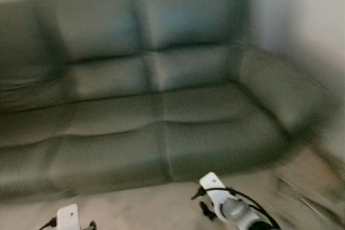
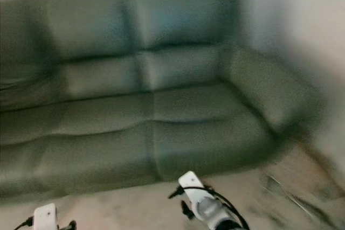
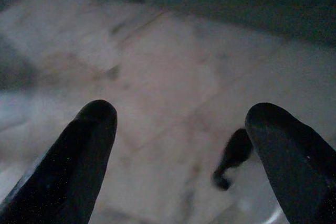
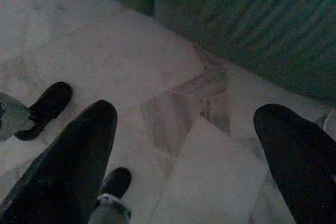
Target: Move the pillow to the sofa
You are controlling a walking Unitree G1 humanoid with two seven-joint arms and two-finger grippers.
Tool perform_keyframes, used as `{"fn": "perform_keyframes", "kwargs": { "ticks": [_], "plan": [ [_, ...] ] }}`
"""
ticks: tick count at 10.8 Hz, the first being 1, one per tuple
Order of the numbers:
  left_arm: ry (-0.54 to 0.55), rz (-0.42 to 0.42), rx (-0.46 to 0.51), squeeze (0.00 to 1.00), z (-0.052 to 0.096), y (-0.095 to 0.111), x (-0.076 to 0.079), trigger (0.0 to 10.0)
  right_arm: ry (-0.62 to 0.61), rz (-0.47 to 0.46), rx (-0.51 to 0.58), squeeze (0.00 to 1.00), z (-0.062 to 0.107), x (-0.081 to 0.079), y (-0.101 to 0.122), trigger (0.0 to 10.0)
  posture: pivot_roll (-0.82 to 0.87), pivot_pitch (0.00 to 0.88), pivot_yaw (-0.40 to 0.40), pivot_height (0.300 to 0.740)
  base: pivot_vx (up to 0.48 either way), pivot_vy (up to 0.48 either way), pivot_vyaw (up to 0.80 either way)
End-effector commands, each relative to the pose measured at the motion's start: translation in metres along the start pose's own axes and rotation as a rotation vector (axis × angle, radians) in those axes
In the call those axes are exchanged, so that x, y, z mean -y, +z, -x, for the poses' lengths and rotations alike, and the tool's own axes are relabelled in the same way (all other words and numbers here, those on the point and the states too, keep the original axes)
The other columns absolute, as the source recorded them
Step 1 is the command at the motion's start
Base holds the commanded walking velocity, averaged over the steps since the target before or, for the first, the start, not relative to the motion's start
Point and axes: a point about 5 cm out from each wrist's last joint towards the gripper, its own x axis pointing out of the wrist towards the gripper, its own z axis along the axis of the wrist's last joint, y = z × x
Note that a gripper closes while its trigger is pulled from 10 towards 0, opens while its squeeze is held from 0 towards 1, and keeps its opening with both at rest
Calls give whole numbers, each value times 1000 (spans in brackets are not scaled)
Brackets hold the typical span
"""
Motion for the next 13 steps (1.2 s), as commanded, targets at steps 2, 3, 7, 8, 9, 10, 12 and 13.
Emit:
{"fn": "perform_keyframes", "kwargs": {
  "ticks": [2,3,7,8,9,10,12,13],
  "plan": [
    [14,-16,-33,0,1,-7,-5,10000,7,-3,1,0,0,-1,1,10000,-51,0,56,740,0,0,800],
    [12,-18,-41,0,1,-8,-4,10000,7,-4,0,0,0,-1,1,10000,-52,0,56,740,0,0,800],
    [-6,-22,-65,0,1,-12,-1,10000,1,-5,1,0,0,0,2,10000,-55,0,61,740,0,0,800],
    [-7,-35,-67,0,1,-11,-1,10000,-5,-20,2,0,0,0,2,10000,-58,0,66,740,0,0,800],
    [-9,-46,-67,0,1,-11,-1,10000,-8,-26,2,0,0,0,2,10000,-60,0,70,740,0,0,800],
    [-8,-61,-67,0,1,-10,-2,10000,-15,-46,5,0,0,0,2,10000,-61,0,76,740,0,0,450],
    [-28,-92,-34,0,-1,4,-4,10000,-125,-260,21,0,2,16,-1,10000,-89,0,128,740,0,0,0],
    [-42,-120,-17,0,-3,15,-5,10000,-165,-304,9,0,4,24,-12,10000,-104,0,148,740,0,0,0]
  ]
}}
